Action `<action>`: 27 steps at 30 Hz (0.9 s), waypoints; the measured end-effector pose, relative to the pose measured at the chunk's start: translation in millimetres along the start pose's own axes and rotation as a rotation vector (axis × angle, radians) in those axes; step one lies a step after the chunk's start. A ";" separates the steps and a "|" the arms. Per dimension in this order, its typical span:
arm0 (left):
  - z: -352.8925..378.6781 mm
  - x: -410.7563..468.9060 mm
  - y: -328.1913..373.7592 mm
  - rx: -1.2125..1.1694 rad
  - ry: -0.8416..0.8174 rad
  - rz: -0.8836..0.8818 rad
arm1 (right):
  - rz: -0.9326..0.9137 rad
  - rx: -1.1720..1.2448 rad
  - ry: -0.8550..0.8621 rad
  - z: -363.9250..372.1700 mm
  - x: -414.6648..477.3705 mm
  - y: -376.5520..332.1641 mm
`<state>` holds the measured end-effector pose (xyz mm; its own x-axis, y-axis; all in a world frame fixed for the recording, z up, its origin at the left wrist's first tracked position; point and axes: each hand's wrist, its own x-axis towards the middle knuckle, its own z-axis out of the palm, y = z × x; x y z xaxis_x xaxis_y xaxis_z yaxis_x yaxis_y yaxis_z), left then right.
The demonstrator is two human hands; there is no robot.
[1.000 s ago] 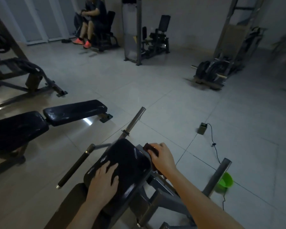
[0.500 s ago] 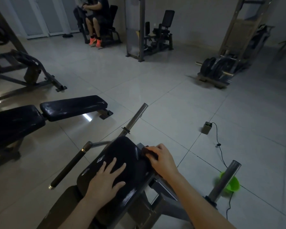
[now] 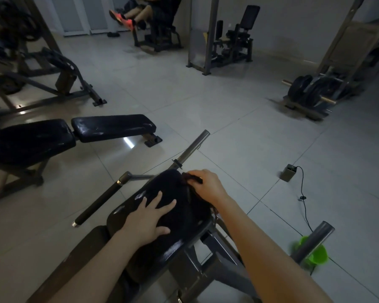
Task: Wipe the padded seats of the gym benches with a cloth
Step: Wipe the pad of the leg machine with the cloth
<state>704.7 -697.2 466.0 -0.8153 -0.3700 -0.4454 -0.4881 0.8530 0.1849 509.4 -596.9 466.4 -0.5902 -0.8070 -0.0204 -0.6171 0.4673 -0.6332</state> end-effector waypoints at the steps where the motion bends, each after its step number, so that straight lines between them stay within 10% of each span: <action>1: 0.1 -0.3 -0.6 -0.010 0.000 -0.008 | -0.020 -0.012 -0.023 -2.8 -5.0 3.5; 27: 9.3 -1.4 -5.7 -0.106 0.065 -0.043 | -0.138 -0.230 -0.116 -15.7 -26.6 12.2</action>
<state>711.5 -698.0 457.4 -0.8100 -0.4313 -0.3974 -0.5501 0.7936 0.2598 509.4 -564.0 471.3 -0.4375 -0.8982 -0.0431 -0.7967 0.4094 -0.4446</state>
